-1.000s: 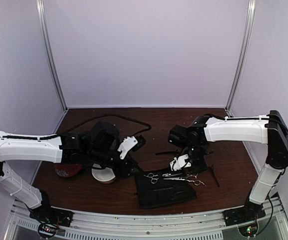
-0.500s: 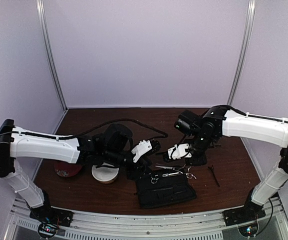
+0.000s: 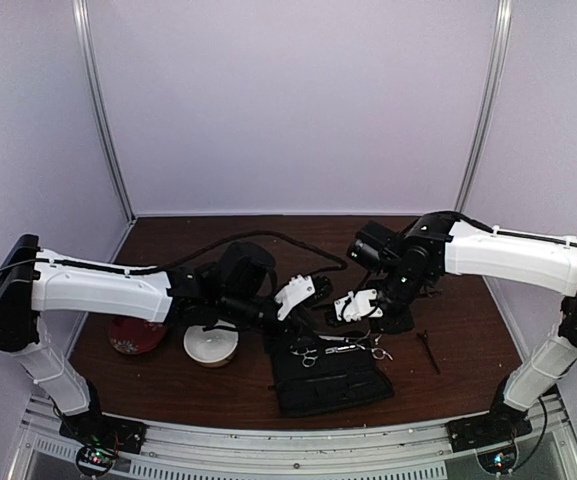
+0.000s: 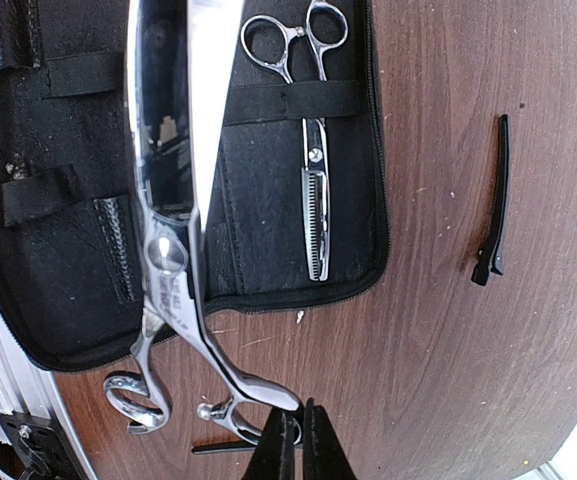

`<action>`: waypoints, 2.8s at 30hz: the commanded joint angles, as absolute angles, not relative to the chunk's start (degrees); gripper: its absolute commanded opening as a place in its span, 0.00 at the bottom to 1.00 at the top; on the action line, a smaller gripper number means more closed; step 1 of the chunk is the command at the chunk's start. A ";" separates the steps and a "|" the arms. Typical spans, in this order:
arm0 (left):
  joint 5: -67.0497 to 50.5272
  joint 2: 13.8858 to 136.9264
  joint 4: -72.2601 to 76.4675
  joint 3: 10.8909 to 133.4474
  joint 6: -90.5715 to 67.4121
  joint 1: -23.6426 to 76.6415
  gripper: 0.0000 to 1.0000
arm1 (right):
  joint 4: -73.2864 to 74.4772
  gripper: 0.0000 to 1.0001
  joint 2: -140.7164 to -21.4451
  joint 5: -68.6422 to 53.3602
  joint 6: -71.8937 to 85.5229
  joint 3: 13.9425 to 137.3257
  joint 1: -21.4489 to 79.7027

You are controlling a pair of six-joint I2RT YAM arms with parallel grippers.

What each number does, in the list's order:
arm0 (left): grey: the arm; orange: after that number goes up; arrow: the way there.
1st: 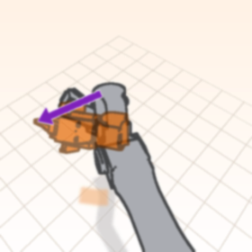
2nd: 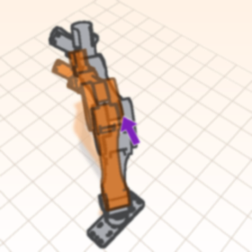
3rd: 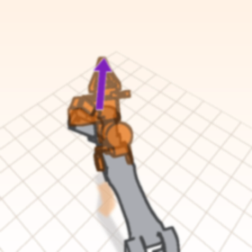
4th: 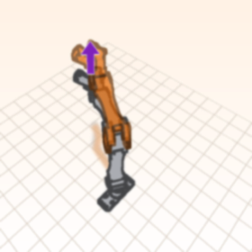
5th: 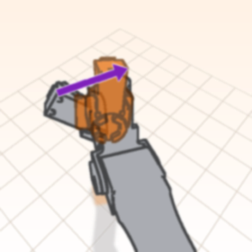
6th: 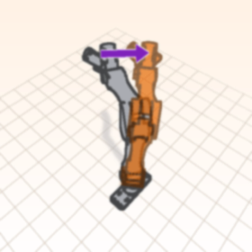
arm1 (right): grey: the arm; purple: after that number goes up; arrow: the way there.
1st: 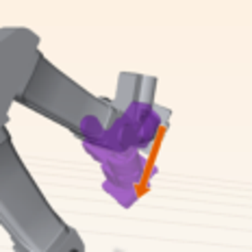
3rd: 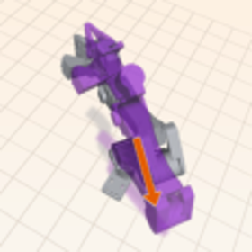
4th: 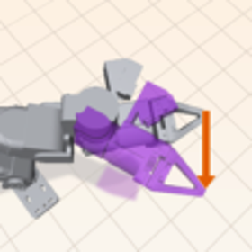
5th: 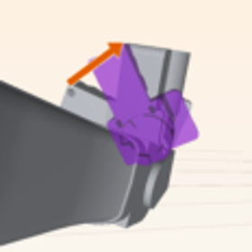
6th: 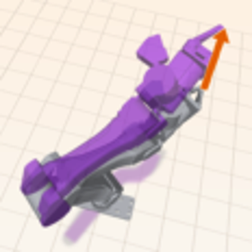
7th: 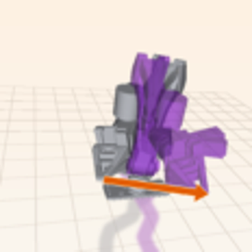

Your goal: Sort the hair-cutting tools

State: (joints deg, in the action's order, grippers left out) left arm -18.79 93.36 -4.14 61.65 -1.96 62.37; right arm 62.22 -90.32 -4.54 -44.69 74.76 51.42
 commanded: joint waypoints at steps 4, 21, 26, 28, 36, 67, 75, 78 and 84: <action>-20.80 94.68 -2.66 63.52 -1.67 62.58 0.38 | 62.20 0.00 -89.03 -4.57 -44.94 75.23 51.88; -19.87 95.64 -2.83 64.35 -3.11 62.58 0.00 | 62.65 0.00 -89.85 -4.54 -45.06 74.97 51.97; -13.94 91.83 -4.85 62.28 -6.37 62.58 0.42 | 63.73 0.00 -91.41 -2.69 -45.91 74.87 51.95; -12.32 88.93 -5.37 59.17 -7.71 62.58 0.48 | 63.76 0.00 -92.15 -0.43 -47.52 74.06 51.91; -4.65 85.32 -17.35 53.75 -12.05 62.58 0.35 | 63.97 0.00 -97.79 5.41 -50.59 75.22 51.47; -6.41 99.03 -12.97 52.98 -23.90 61.35 0.00 | 71.14 0.00 -110.74 17.95 -56.88 81.72 49.85; -6.91 99.51 -13.27 53.26 -23.95 61.35 0.00 | 71.05 0.00 -112.11 16.67 -56.43 82.36 50.09; -7.17 99.96 -13.35 53.43 -23.91 61.35 0.00 | 71.04 0.00 -112.64 16.15 -56.14 82.81 50.37; -7.55 100.50 -13.45 53.78 -23.90 61.35 0.00 | 71.37 0.00 -113.68 14.77 -55.60 84.50 51.28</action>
